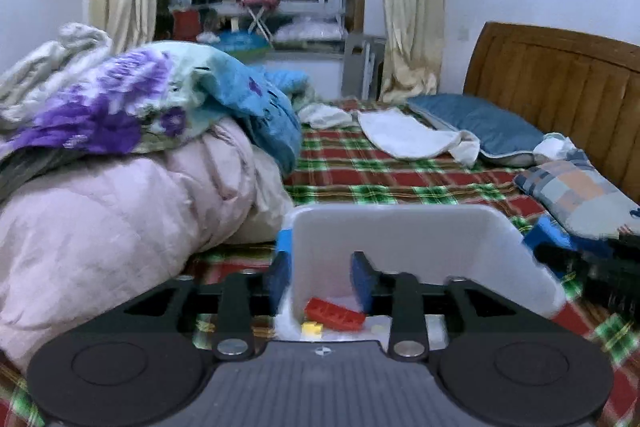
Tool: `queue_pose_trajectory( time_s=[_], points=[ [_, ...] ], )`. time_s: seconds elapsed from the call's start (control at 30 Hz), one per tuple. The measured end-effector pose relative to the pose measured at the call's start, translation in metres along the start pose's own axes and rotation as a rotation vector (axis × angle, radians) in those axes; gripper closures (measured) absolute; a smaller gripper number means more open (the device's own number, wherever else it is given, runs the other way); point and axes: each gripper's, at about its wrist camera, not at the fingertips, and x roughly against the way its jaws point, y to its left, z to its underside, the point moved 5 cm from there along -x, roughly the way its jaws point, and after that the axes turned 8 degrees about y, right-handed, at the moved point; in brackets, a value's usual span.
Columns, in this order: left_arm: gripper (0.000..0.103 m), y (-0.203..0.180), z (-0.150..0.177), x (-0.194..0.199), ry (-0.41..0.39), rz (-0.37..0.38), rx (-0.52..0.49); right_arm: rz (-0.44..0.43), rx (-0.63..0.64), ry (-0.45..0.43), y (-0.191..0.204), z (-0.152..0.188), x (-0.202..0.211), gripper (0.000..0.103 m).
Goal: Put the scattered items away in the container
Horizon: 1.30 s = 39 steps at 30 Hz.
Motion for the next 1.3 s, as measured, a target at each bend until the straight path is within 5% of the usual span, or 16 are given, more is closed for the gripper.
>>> queue_pose_trajectory(
  time_s=[0.03, 0.37, 0.83, 1.0, 1.1, 1.13, 1.3],
  points=[
    [0.025, 0.001, 0.017, 0.002, 0.006, 0.007, -0.016, -0.011, -0.001, -0.008, 0.0, 0.003, 0.004, 0.073],
    [0.031, 0.002, 0.159, 0.002, 0.158, -0.025, -0.032, -0.06, -0.006, -0.027, 0.013, 0.032, 0.056, 0.073],
    [0.032, -0.044, 0.174, -0.025, 0.186, 0.082, -0.219, -0.086, -0.017, 0.007, 0.016, 0.051, 0.07, 0.073],
    [0.031, -0.042, 0.173, -0.044, 0.233, 0.114, -0.211, -0.091, -0.024, 0.01, 0.015, 0.054, 0.068, 0.073],
    [0.051, -0.045, 0.172, -0.048, 0.238, 0.143, -0.21, -0.091, -0.027, 0.015, 0.013, 0.057, 0.067, 0.073],
    [0.07, -0.047, 0.172, -0.048, 0.236, 0.15, -0.215, -0.09, -0.028, 0.017, 0.012, 0.058, 0.067, 0.073],
    [0.078, -0.054, 0.172, -0.04, 0.222, 0.133, -0.215, -0.087, -0.038, 0.019, 0.011, 0.058, 0.067, 0.073]
  ],
)
